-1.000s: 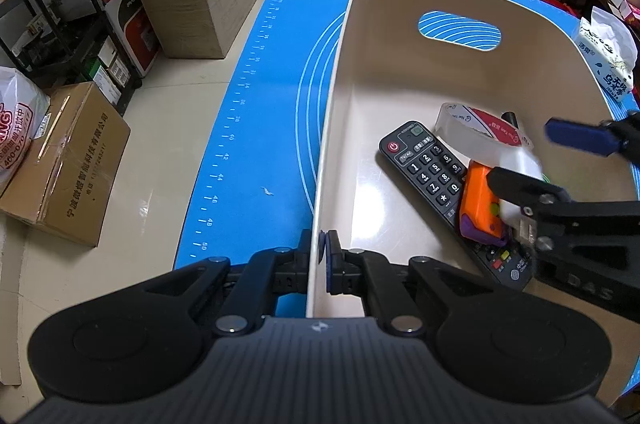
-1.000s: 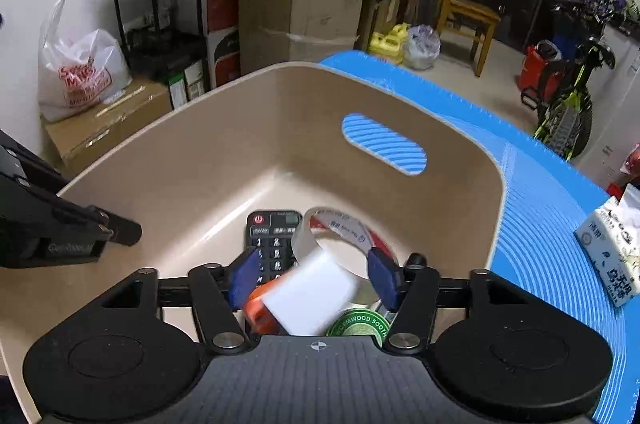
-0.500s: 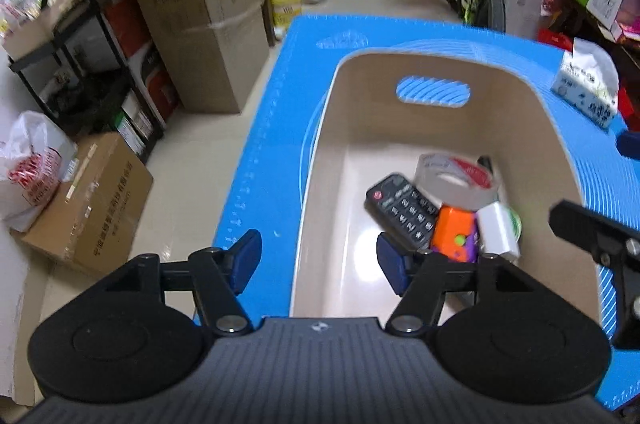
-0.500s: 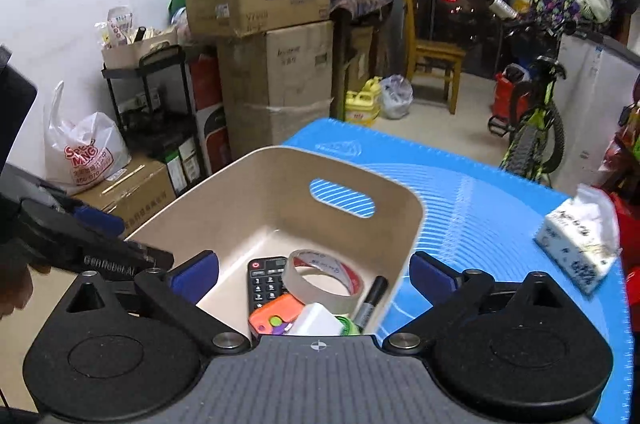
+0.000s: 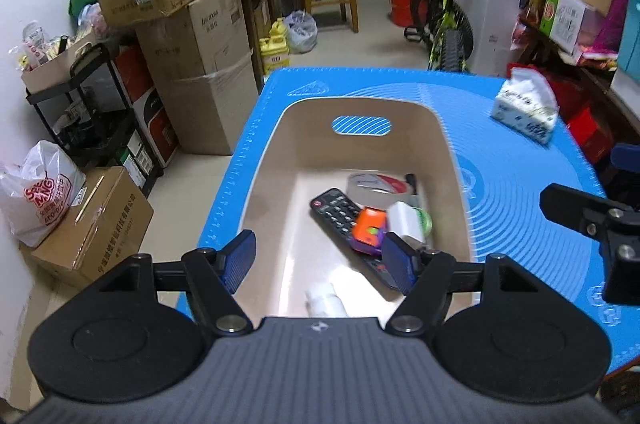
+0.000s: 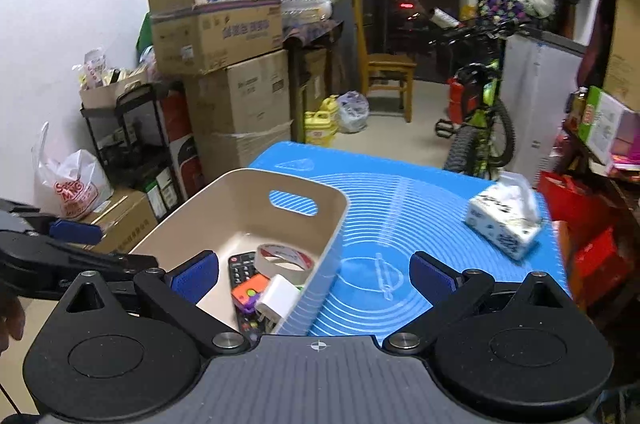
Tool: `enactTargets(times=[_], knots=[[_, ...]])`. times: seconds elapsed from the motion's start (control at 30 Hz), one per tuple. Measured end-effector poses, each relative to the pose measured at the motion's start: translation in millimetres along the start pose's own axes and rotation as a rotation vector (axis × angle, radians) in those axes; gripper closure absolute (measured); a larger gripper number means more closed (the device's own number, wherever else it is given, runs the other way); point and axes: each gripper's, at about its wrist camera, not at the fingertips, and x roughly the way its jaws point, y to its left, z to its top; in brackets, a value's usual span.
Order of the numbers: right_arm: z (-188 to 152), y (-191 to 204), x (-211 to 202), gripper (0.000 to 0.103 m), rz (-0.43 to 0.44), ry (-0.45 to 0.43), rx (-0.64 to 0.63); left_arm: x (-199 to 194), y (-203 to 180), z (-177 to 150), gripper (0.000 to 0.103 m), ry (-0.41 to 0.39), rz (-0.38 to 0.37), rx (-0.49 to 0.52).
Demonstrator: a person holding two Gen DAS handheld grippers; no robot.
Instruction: Organize rigid objects
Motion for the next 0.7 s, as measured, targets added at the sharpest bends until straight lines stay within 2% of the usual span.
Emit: enactTargets(times=[0.3,0.5,0.7], knots=[[-38,-17,-75,0.002,-0.041,-0.033,0.021,-61,-34,-32,0.033,-0.059,0.012,0.014],[-66,-29,-115,0.002,-0.065,-0.055,0.041,-88,-57,-56,0.033,-0.093,0.021,0.033],[-96,-39,-138,0.002,-0.082,-0.061,0.064,-104,-69,-88,0.033,-0.099,0.015,-0.005]])
